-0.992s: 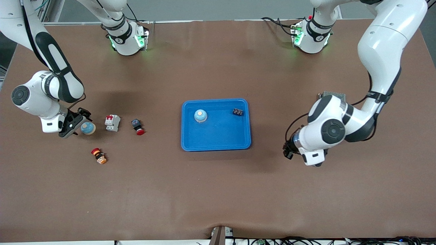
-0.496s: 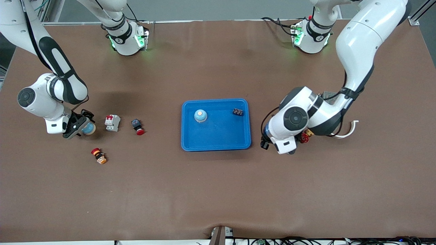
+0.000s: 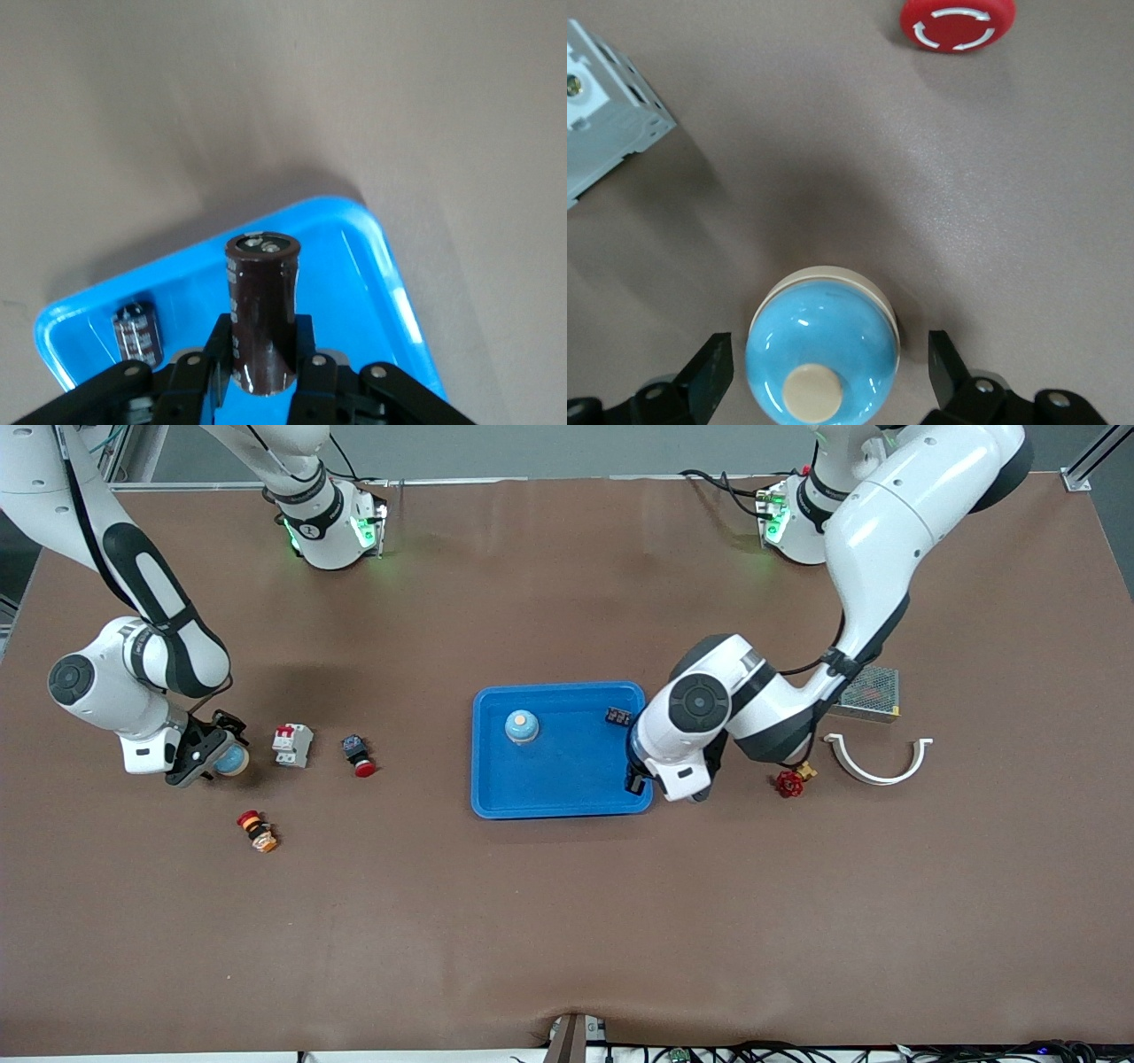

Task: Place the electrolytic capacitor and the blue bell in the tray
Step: 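Place the capacitor in the tray while the right gripper carries the bell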

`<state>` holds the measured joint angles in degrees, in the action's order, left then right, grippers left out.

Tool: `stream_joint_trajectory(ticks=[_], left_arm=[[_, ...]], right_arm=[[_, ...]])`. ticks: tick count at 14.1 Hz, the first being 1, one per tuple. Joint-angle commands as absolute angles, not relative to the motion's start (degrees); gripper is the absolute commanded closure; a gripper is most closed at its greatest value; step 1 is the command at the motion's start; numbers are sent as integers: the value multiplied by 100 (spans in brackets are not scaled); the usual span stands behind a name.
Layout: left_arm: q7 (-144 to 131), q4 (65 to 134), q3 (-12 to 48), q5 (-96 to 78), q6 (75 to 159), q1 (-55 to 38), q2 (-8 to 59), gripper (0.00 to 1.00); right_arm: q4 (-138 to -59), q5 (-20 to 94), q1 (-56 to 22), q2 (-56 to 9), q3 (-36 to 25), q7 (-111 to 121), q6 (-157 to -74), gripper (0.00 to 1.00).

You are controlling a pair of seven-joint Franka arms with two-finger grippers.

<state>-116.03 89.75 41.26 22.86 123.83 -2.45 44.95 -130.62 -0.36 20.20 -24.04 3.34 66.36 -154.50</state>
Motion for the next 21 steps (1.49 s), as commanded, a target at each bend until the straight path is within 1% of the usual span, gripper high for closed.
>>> stream_joint_trajectory(ticks=[1,2,4,5,6,9,11,12,13,14,15,16,17,18,19,21], left_arm=[[-11637,8956,3894,2232,12813,-482,4640,100],[-11628,8947,3867,2250,12962,-588,4728,100],[-11637,8956,3579,2233,13183,-816,4816,100],[-11637,8947,3447,2215,13244,-939,4851,100],[-11637,8947,3367,2206,13297,-1027,4886,100],[-11645,8947,3331,2197,13412,-1063,4974,100],[-11646,8947,3331,2189,13430,-1063,4983,100],[-11646,8947,3331,2188,13430,-1063,5001,100],[-11654,8947,3331,2180,13430,-1055,5001,80],[-11637,8947,3331,2206,13430,-1055,4992,45],[-11619,8947,3331,2215,13430,-1055,4983,16],[-11558,8947,3331,2241,13430,-1037,4966,0],[-11505,8939,3331,2267,13430,-1020,4948,0],[-11444,8791,3331,2276,13421,-1002,4940,0],[-11409,8598,3331,2294,13377,-976,4931,0],[-11303,8525,3331,2294,13307,-932,4800,0]], right_arm=[[-13122,-26,2065,-2382,378,6706,-15521,30],[-13122,-26,2065,-2399,378,6706,-15521,38],[-13122,-26,2065,-2408,378,6706,-15521,47],[-13122,-26,2065,-2408,387,6671,-15513,54],[-13113,-18,2057,-2408,395,6627,-15478,57],[-13061,26,2048,-2373,413,6566,-15407,58],[-12860,35,1908,-2259,413,6426,-14988,58],[-12606,35,1794,-2189,413,6277,-14542,58],[-12299,35,1715,-2145,413,6136,-13972,58],[-11913,35,1601,-2101,413,5996,-13331,58],[-11465,35,1443,-2083,413,5855,-12663,58],[-11035,35,1328,-2083,404,5653,-12099,58],[-10639,35,1197,-2083,404,5434,-11615,58],[-10243,35,960,-2092,404,5075,-11167,58],[-9987,35,732,-2092,404,4680,-10901,58],[-9600,44,319,-2092,404,3828,-10470,58]])
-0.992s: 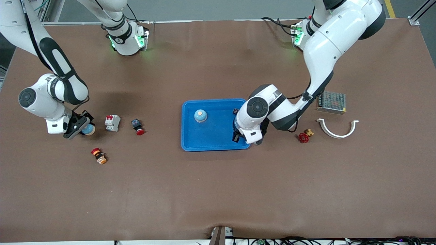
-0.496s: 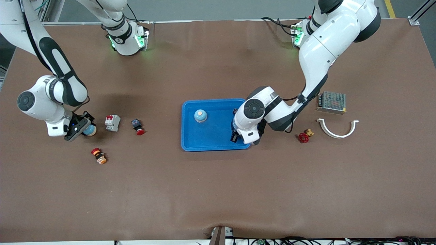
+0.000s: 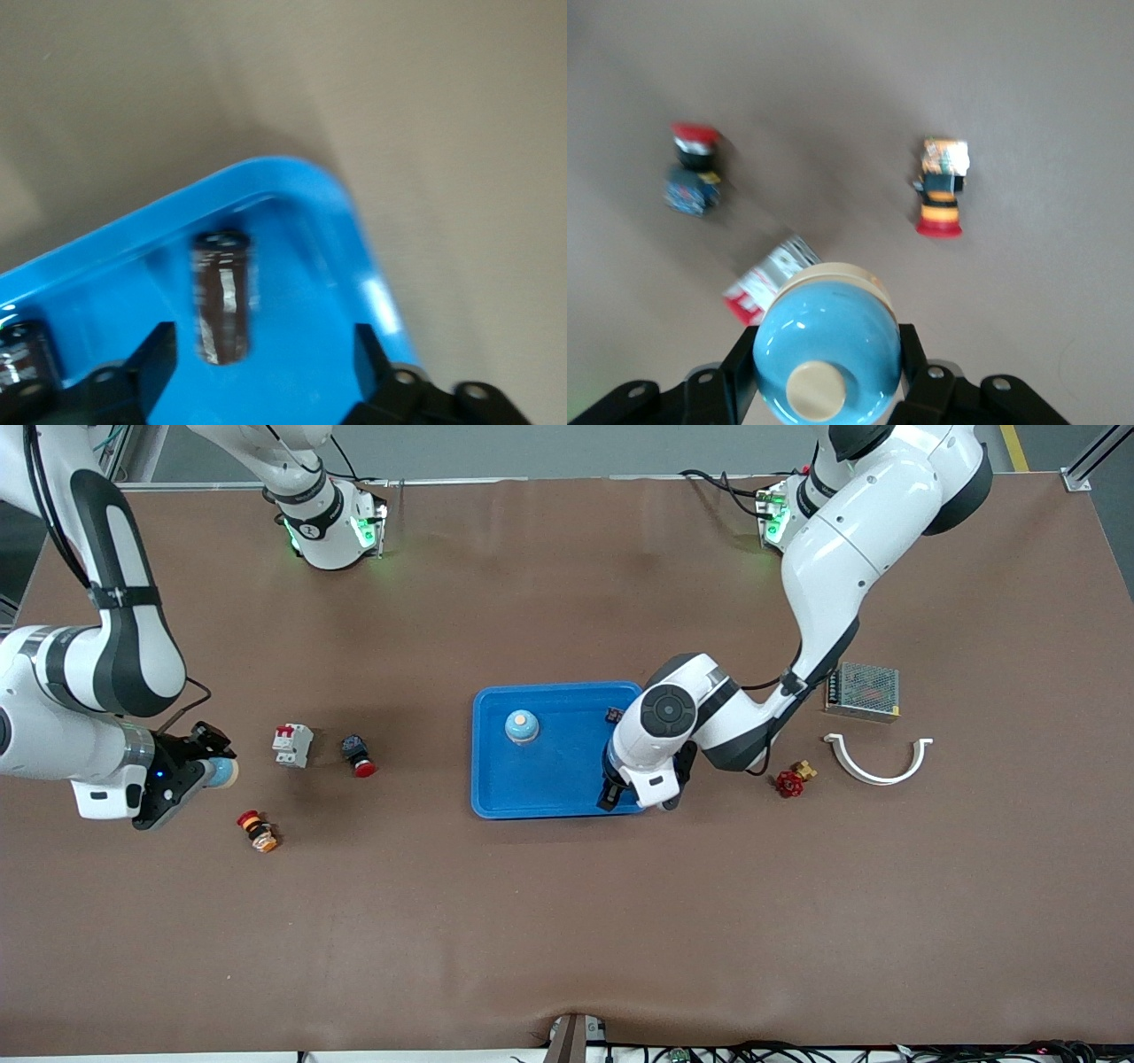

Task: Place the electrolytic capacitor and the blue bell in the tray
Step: 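Place the capacitor in the tray while the right gripper carries the bell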

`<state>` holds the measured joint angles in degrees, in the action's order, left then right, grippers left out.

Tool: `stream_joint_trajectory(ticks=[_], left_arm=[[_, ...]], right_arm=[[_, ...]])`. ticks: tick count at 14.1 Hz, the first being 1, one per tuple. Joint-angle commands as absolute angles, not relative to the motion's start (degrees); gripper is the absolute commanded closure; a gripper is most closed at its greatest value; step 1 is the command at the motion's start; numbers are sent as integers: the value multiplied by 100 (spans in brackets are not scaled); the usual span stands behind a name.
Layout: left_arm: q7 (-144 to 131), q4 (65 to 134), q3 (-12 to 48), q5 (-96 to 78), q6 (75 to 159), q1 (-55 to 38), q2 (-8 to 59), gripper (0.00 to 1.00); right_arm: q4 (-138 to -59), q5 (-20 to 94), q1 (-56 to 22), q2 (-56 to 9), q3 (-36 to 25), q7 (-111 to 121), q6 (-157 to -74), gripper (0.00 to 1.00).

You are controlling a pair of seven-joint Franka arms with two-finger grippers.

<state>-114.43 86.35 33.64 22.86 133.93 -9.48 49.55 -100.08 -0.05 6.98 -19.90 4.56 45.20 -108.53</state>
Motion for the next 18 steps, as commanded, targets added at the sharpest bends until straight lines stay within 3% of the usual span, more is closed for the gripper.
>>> stream_joint_trajectory(ticks=[1,8,13,18], left_arm=[[-11181,8517,3348,2294,13237,-853,4721,0],[-9890,8297,3471,2215,12007,-502,3921,0],[-8502,8323,3700,2118,11128,156,3105,0],[-6683,8323,3779,1618,10364,1097,2243,0]], right_arm=[[-9467,53,116,-2092,413,3336,-10381,58],[-9290,554,-1001,-2109,404,567,-10669,57],[-9237,554,-1932,-2267,404,-1456,-11459,57],[-9229,519,-2679,-2846,396,-2688,-12373,57]])
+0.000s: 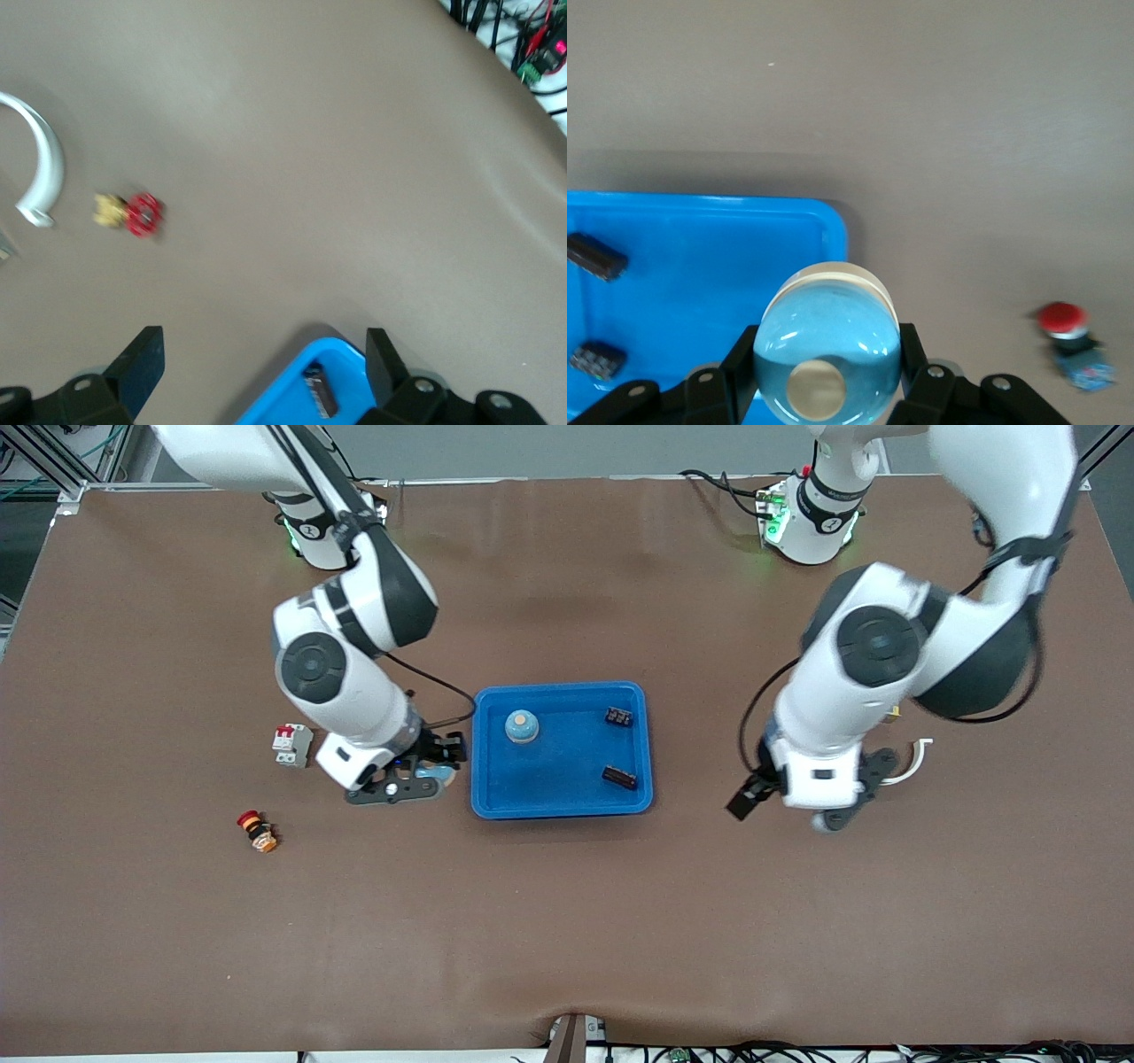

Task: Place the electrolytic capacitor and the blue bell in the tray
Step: 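Release the bell in the tray while the left gripper withdraws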

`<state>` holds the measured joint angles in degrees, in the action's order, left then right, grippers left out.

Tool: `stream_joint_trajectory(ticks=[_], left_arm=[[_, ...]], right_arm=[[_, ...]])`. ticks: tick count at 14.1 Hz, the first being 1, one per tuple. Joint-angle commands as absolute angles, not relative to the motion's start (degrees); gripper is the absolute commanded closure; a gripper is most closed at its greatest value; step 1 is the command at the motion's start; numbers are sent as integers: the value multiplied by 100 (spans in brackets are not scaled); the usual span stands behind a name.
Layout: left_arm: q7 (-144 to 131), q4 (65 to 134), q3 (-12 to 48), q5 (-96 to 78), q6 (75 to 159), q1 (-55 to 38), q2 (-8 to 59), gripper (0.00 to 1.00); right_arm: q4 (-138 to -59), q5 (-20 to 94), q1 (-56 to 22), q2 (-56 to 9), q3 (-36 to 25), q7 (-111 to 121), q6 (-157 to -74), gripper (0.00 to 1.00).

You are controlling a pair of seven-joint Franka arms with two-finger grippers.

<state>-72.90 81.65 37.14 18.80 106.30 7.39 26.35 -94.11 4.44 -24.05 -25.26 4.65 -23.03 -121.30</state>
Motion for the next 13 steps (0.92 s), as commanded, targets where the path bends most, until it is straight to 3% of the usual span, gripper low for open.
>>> stream_joint_trajectory(ticks=[1,7,13], left_arm=[[-6245,8315,3779,1582,10206,1238,2111,0],[-4474,8297,3744,1573,9782,1793,1618,0],[-3385,8297,3561,1302,9484,2057,1144,0]], right_arm=[[-9229,501,-2802,-2987,396,-2811,-12601,57],[-9255,440,-3120,-3656,378,-3287,-13552,57],[-9299,360,-3234,-3893,352,-3287,-13719,57]])
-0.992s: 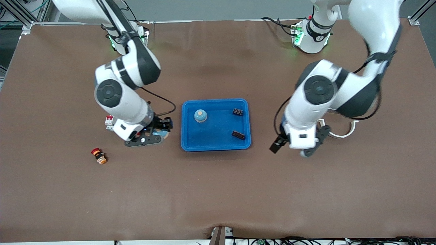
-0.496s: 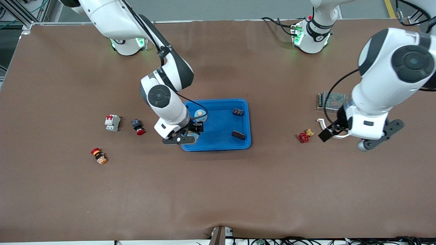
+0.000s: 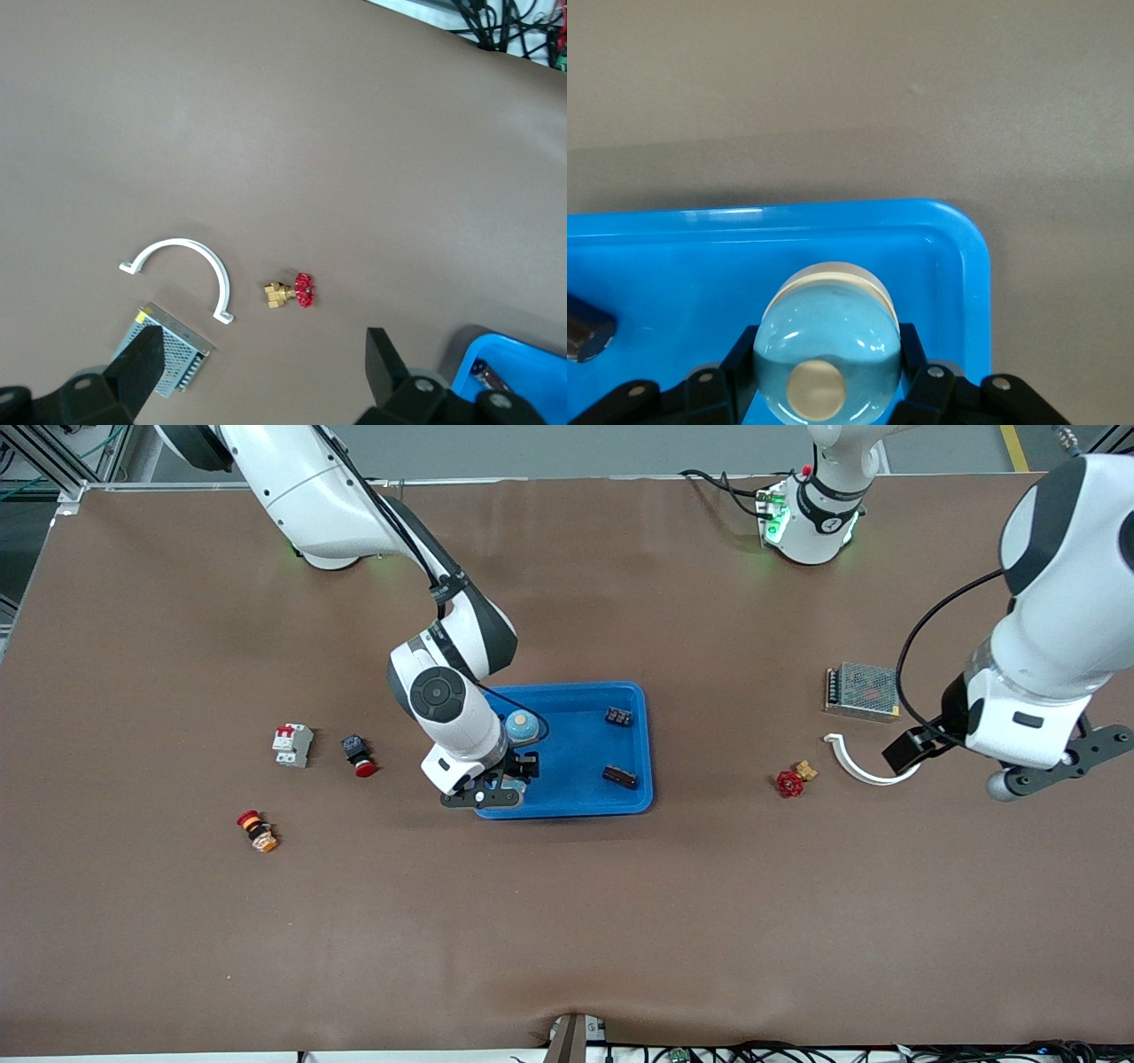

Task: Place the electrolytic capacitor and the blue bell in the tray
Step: 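Release the bell in the tray while the left gripper withdraws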

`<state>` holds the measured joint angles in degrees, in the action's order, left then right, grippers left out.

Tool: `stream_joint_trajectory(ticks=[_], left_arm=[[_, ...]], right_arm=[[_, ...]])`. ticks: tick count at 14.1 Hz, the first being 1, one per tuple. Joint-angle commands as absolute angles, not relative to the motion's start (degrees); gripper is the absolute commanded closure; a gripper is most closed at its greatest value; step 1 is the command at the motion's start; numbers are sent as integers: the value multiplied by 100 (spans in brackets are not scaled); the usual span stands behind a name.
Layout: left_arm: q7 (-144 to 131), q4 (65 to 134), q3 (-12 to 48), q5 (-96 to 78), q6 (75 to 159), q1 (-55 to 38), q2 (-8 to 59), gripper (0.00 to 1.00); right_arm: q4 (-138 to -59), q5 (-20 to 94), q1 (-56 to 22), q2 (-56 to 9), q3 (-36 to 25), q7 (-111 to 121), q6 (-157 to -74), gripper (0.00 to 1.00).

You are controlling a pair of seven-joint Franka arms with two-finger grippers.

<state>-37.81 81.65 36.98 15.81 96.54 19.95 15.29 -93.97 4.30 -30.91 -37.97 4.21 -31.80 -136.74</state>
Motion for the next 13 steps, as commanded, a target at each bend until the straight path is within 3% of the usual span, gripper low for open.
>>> stream_joint_trajectory(ticks=[1,6,13], left_arm=[[-3262,8297,3359,1179,9396,1996,1038,0],[-2120,8350,1883,642,9010,1170,537,0],[-1154,8604,891,309,8517,695,-8,0]], right_arm=[[-9342,360,-3252,-3920,352,-3287,-13711,57],[-9475,273,-3471,-4078,343,-3287,-13755,57],[-9554,202,-3480,-4184,334,-3296,-13948,56]])
